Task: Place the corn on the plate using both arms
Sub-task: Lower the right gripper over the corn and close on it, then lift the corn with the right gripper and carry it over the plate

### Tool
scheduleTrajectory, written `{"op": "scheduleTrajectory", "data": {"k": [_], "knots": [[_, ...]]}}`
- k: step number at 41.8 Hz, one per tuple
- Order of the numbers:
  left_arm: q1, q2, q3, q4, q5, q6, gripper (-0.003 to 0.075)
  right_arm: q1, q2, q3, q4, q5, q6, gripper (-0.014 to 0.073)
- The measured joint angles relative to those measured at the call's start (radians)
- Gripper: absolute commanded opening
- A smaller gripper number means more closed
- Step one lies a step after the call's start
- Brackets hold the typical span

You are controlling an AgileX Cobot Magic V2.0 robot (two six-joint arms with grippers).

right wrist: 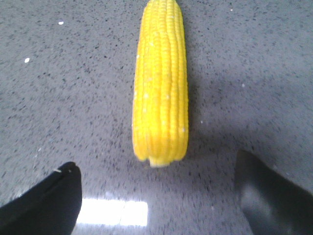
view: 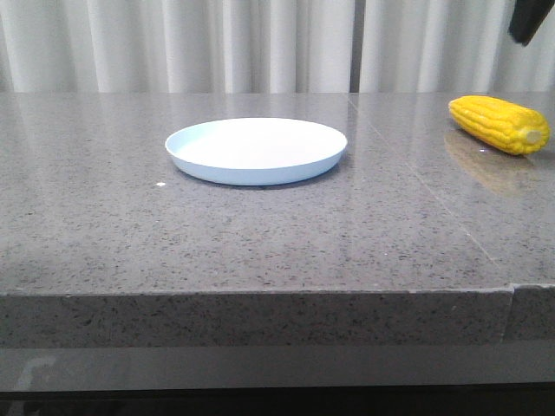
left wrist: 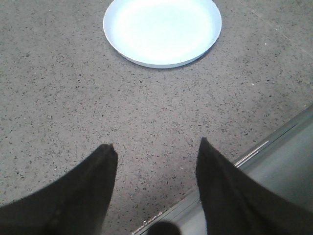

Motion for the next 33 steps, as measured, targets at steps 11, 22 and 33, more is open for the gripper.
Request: {"op": "scheduleTrajectory", "data": {"k": [11, 22, 33], "knots": [[0.0, 0.0, 0.0, 0.0, 0.0, 0.0, 0.0368, 0.0, 0.179, -0.1, 0.0, 0.0, -0.006, 0.0654], [-0.011, 0.0, 0.0, -0.002, 0.0, 0.0, 0.0368, 0.0, 0.299, -0.154, 0.0, -0.006, 0.0, 0.059], [-0.011, 0.0, 0.0, -0.002, 0.0, 0.0, 0.0368, 0.0, 0.318, -0.169, 0.0, 0.013, -0.006, 0.0278]]}}
